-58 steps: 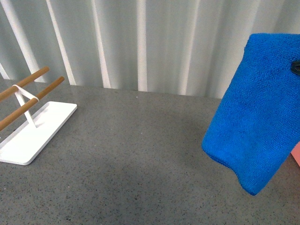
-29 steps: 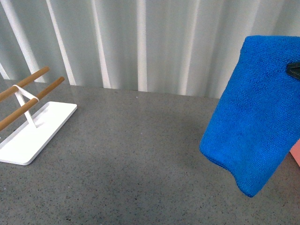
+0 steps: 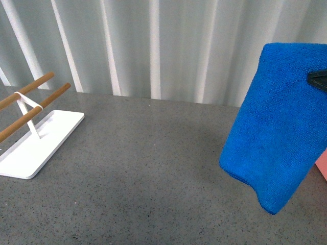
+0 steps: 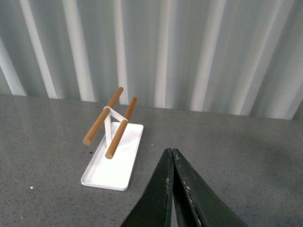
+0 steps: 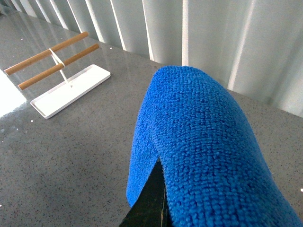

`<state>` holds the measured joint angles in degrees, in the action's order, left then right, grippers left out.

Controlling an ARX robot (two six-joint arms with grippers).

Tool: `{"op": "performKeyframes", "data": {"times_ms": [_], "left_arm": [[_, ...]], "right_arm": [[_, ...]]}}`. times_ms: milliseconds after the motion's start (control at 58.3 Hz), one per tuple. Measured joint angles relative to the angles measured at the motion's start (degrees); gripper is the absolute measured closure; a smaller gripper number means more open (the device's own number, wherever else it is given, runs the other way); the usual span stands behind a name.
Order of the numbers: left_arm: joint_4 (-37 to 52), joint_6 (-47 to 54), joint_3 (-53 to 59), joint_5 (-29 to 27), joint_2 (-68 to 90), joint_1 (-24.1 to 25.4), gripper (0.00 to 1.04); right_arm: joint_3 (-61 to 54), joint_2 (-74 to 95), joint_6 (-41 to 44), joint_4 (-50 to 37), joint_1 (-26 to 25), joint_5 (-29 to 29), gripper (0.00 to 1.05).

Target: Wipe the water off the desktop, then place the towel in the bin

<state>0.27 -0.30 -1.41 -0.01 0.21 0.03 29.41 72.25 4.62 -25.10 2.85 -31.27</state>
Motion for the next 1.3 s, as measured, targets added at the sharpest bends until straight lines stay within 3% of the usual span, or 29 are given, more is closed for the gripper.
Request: {"op": "performKeyframes", "data": {"times_ms": [274, 617, 669, 840, 995, 1303], "left_arm": [[-0.2, 0.0, 0.0, 0.0, 0.0, 0.0, 1.01], [-0.2, 0.0, 0.0, 0.0, 0.0, 0.0, 0.43], [-0.2, 0.0, 0.0, 0.0, 0.0, 0.0, 0.31], [-0.2, 0.1, 0.0, 0.0, 0.0, 0.0, 0.05], [-0.2, 0.0, 0.0, 0.0, 0.0, 0.0, 0.07], [-0.2, 0.0, 0.0, 0.0, 0.0, 0.0, 0.07]], "right_arm": [[0.7, 0.9, 0.0, 0.0, 1.7, 1.4, 1.01], [12.4, 14.9, 0.1, 7.9, 6.1, 13.6, 1.01], [15.2, 19.2, 0.6, 9.9, 7.0, 15.7, 1.01], [22.1, 31.1, 1.6, 14.4, 9.4, 17.9, 1.01], [25.4, 39.5, 1.5, 15.0, 11.5, 17.7, 1.01], [23.3, 51.4, 0.6, 7.5, 12.6, 19.4, 1.01]]}}
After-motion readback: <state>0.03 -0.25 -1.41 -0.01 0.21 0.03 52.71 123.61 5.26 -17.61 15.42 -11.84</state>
